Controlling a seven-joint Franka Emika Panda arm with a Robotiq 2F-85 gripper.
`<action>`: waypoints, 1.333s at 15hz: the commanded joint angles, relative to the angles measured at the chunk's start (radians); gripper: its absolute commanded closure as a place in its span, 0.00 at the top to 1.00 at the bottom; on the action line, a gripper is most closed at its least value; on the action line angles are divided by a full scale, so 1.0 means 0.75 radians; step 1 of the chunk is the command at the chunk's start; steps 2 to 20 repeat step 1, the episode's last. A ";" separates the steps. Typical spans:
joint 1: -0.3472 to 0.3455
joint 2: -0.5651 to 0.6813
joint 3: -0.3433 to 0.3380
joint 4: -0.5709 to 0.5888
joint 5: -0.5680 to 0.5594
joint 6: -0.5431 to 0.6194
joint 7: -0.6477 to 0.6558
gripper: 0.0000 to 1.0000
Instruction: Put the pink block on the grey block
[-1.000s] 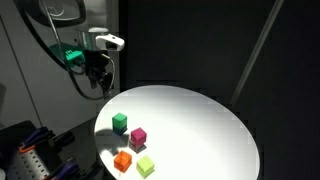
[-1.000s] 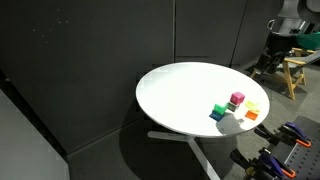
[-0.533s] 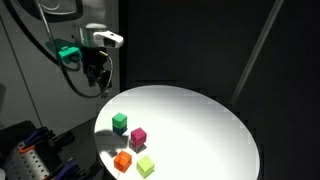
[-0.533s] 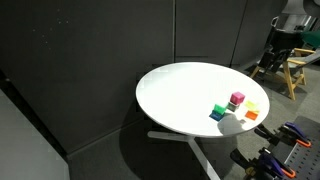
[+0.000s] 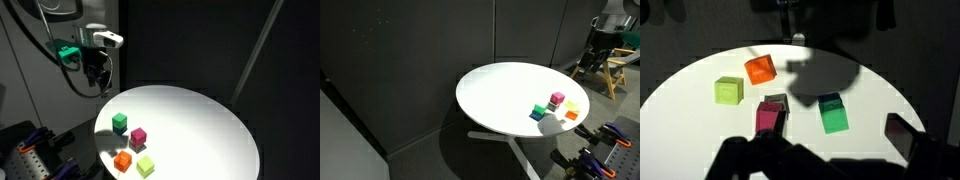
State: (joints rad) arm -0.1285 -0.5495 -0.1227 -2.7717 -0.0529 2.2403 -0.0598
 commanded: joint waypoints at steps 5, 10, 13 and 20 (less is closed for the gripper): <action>-0.003 0.000 0.003 0.002 0.002 -0.003 -0.002 1.00; -0.003 0.000 0.003 0.002 0.002 -0.003 -0.002 1.00; -0.003 0.000 0.003 0.002 0.002 -0.003 -0.002 1.00; -0.003 0.000 0.003 0.002 0.002 -0.003 -0.002 1.00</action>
